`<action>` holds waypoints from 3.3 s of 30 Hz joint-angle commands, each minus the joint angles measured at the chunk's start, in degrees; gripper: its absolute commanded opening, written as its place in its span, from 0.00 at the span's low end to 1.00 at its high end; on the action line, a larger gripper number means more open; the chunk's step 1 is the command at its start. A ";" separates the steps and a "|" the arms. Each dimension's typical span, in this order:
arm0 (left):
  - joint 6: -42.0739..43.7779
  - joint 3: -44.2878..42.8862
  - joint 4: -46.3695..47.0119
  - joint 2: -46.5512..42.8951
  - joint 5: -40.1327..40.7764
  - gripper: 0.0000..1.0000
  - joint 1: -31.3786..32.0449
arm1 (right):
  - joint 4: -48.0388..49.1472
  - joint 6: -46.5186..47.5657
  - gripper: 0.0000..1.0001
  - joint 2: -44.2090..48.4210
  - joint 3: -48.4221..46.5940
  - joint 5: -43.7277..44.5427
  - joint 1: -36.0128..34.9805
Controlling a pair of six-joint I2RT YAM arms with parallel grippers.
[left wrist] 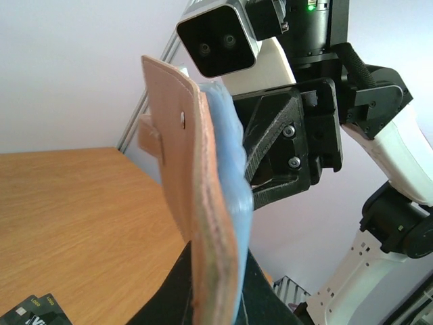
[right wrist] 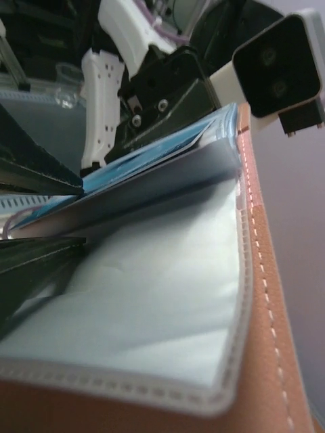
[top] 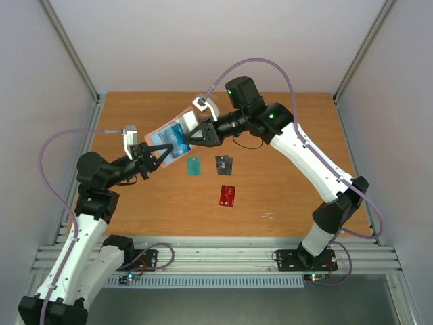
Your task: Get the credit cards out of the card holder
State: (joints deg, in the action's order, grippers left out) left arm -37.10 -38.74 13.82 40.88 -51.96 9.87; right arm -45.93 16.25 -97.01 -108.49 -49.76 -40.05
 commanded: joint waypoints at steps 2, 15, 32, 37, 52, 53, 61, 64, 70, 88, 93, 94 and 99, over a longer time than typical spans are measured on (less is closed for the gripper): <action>-0.87 -0.19 5.77 -1.14 -3.18 0.00 0.24 | 2.83 -1.11 0.16 -1.42 -1.93 -10.13 -0.11; 0.43 -0.28 3.09 -0.87 -1.56 0.00 0.24 | 1.37 -0.15 0.02 -2.52 -3.23 -11.50 -2.08; -0.51 0.77 3.07 -1.77 -0.46 0.19 0.24 | -3.41 2.98 0.01 0.07 -3.51 -8.79 1.95; -0.52 0.97 3.18 -1.89 -0.37 0.15 0.24 | -5.57 4.35 0.01 0.36 -4.36 -8.52 2.75; -0.69 0.99 3.34 -1.71 -0.42 0.00 0.24 | -7.81 4.86 0.07 -0.70 -6.43 -11.31 2.80; -0.69 1.01 3.28 -1.76 -0.34 0.00 0.24 | -7.77 4.85 0.05 -0.64 -6.51 -11.40 2.80; -0.69 0.73 3.27 -1.49 -0.50 0.00 0.24 | -6.86 3.72 0.11 -1.08 -6.28 -12.06 2.56; -0.69 0.73 3.23 -1.42 -0.50 0.00 0.24 | -6.31 3.26 0.14 -1.73 -6.49 -12.14 1.50; -0.69 0.73 3.23 -1.42 -0.59 0.00 0.22 | -5.50 3.73 0.01 -1.74 -6.73 -12.16 0.94; -1.39 1.29 4.10 -1.43 -1.03 0.08 0.24 | -9.41 6.94 0.01 0.11 -5.91 -9.94 3.82; -1.39 1.29 4.11 -1.45 -1.08 0.10 0.24 | -9.88 7.22 0.01 0.24 -6.07 -10.59 4.73; -1.39 1.22 4.11 -1.40 -1.12 0.08 0.24 | -9.88 7.11 0.01 0.17 -6.18 -11.13 4.73; -1.18 1.20 4.29 -1.17 -1.12 0.00 0.24 | -8.84 5.60 0.03 -0.85 -6.22 -13.07 3.66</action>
State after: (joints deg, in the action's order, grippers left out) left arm -38.76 -37.63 14.37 39.75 -52.27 10.20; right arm -54.98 22.55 -98.52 -113.38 -60.73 -35.68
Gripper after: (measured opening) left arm 0.057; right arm 0.016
